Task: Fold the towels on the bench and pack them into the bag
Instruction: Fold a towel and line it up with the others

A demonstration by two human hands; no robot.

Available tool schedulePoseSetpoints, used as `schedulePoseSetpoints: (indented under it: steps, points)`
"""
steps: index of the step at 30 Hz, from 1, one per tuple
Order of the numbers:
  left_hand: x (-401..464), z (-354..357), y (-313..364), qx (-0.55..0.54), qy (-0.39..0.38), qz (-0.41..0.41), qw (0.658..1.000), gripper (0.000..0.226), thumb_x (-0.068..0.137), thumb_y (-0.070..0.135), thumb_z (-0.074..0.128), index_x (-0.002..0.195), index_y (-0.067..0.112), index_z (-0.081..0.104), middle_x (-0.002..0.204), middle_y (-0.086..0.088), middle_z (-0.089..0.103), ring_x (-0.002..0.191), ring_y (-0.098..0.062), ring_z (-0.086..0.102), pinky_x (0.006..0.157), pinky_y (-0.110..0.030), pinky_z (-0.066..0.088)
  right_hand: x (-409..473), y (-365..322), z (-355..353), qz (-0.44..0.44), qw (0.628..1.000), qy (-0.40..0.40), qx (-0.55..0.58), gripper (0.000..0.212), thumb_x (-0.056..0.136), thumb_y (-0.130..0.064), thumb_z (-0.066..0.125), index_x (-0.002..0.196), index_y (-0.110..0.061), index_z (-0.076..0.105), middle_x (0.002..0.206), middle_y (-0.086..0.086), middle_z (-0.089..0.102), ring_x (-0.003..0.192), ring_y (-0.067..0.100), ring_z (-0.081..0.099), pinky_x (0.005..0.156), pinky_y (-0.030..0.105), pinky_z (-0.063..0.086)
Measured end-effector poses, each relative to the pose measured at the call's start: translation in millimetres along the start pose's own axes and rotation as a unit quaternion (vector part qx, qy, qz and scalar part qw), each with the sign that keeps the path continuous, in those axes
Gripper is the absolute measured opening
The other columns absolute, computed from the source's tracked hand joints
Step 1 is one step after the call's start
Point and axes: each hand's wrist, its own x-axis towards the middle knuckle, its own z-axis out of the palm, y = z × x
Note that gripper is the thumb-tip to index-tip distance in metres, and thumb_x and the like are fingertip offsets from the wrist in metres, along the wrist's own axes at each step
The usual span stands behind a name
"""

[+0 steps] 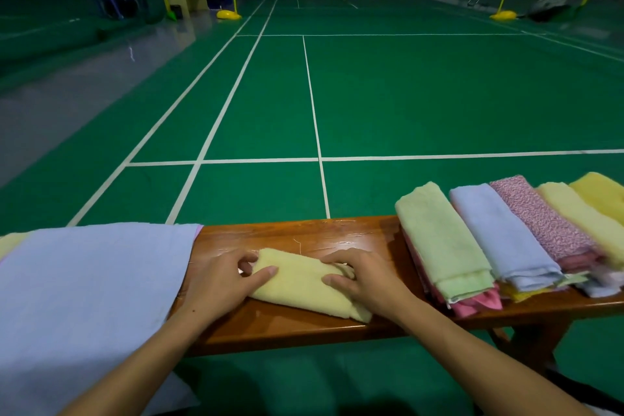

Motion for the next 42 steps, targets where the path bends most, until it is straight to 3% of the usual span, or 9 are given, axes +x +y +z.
schedulePoseSetpoints:
  steps: [6, 10, 14, 19, 24, 28, 36, 39, 42]
  points:
    - [7.5, 4.8, 13.8, -0.12, -0.081, -0.103, 0.984, 0.05, 0.089, 0.065, 0.071, 0.084, 0.016, 0.059, 0.081, -0.001, 0.061, 0.079, -0.016, 0.061, 0.07, -0.031, 0.048, 8.7, 1.3, -2.3, 0.033, 0.998, -0.034, 0.037, 0.045, 0.091, -0.048, 0.076, 0.132, -0.03, 0.068, 0.128, -0.015, 0.069, 0.113, 0.005, 0.061, 0.099, 0.035, 0.055]
    - [9.0, -1.9, 20.4, -0.204, -0.103, 0.004, 0.974, 0.043, 0.089, 0.061, 0.071, 0.113, 0.026, 0.063, 0.109, 0.007, 0.07, 0.1, -0.012, 0.067, 0.085, -0.042, 0.062, 14.7, 4.3, -9.7, 0.043, 0.996, -0.072, 0.036, 0.069, 0.085, -0.062, 0.072, 0.145, -0.033, 0.054, 0.141, -0.01, 0.056, 0.129, 0.013, 0.048, 0.11, 0.043, 0.047]
    - [9.1, -7.3, 32.0, -0.324, -0.097, 0.103, 0.935, 0.036, 0.094, 0.038, 0.078, 0.113, 0.013, 0.062, 0.112, -0.006, 0.075, 0.106, -0.027, 0.071, 0.085, -0.059, 0.058, 16.8, -1.4, -4.8, 0.032, 0.994, -0.08, 0.074, 0.082, 0.077, -0.079, 0.07, 0.147, -0.043, 0.047, 0.136, -0.018, 0.057, 0.129, 0.008, 0.048, 0.109, 0.044, 0.049]
    - [10.2, -6.8, 46.2, -0.34, -0.058, 0.099, 0.933, 0.032, 0.095, 0.035, 0.073, 0.109, 0.008, 0.061, 0.102, -0.007, 0.076, 0.094, -0.03, 0.072, 0.076, -0.053, 0.058, -0.3, -15.3, -9.2, 0.017, 0.987, -0.059, 0.147, 0.055, 0.087, -0.06, 0.076, 0.131, -0.039, 0.048, 0.123, -0.02, 0.062, 0.105, -0.006, 0.06, 0.086, 0.025, 0.054]
    - [14.7, -2.8, 72.9, -0.379, -0.02, 0.042, 0.924, 0.034, 0.095, 0.037, 0.073, 0.107, 0.007, 0.064, 0.093, -0.007, 0.073, 0.079, -0.022, 0.073, 0.056, -0.036, 0.06, -30.2, -16.4, -40.4, -0.033, 0.978, -0.033, 0.201, 0.077, 0.094, -0.037, 0.075, 0.154, -0.048, 0.028, 0.142, -0.021, 0.051, 0.117, -0.001, 0.057, 0.101, 0.03, 0.052]
    - [19.5, 11.3, 110.7, -0.457, -0.016, 0.0, 0.889, 0.037, 0.094, 0.035, 0.077, 0.109, 0.003, 0.066, 0.087, -0.012, 0.071, 0.073, -0.024, 0.066, 0.056, -0.035, 0.057, -57.6, -6.9, -61.2, -0.067, 0.981, 0.001, 0.181, 0.064, 0.101, -0.028, 0.068, 0.152, -0.051, 0.037, 0.139, -0.032, 0.048, 0.119, -0.004, 0.053, 0.096, 0.017, 0.046]
    - [37.4, 43.9, 211.8, -0.589, 0.001, 0.028, 0.807, 0.04, 0.092, 0.023, 0.081, 0.125, 0.015, 0.059, 0.113, -0.014, 0.076, 0.091, -0.02, 0.073, 0.076, -0.041, 0.059, -86.2, 33.9, -113.7, -0.037, 0.961, 0.187, 0.2, 0.032, 0.105, -0.021, 0.063, 0.133, -0.036, 0.066, 0.133, -0.02, 0.065, 0.124, 0.002, 0.06, 0.101, 0.023, 0.048]
    - [44.1, 63.5, 238.2, -0.517, 0.036, 0.116, 0.847, 0.055, 0.09, 0.024, 0.084, 0.139, 0.025, 0.057, 0.138, -0.006, 0.064, 0.111, -0.019, 0.071, 0.09, -0.041, 0.061, -85.7, 58.9, -130.1, 0.022, 0.967, 0.216, 0.132, 0.033, 0.104, -0.029, 0.064, 0.135, -0.039, 0.066, 0.128, -0.015, 0.068, 0.115, 0.006, 0.062, 0.095, 0.027, 0.05]
    - [44.6, 99.4, 250.8, -0.259, 0.023, 0.264, 0.929, 0.059, 0.094, 0.05, 0.072, 0.148, 0.035, 0.056, 0.165, 0.004, 0.041, 0.146, -0.013, 0.046, 0.116, -0.027, 0.041, -79.5, 85.7, -137.9, 0.127, 0.977, 0.171, 0.01, 0.042, 0.102, -0.041, 0.057, 0.144, -0.039, 0.06, 0.128, 0.007, 0.061, 0.121, 0.028, 0.058, 0.103, 0.042, 0.048]
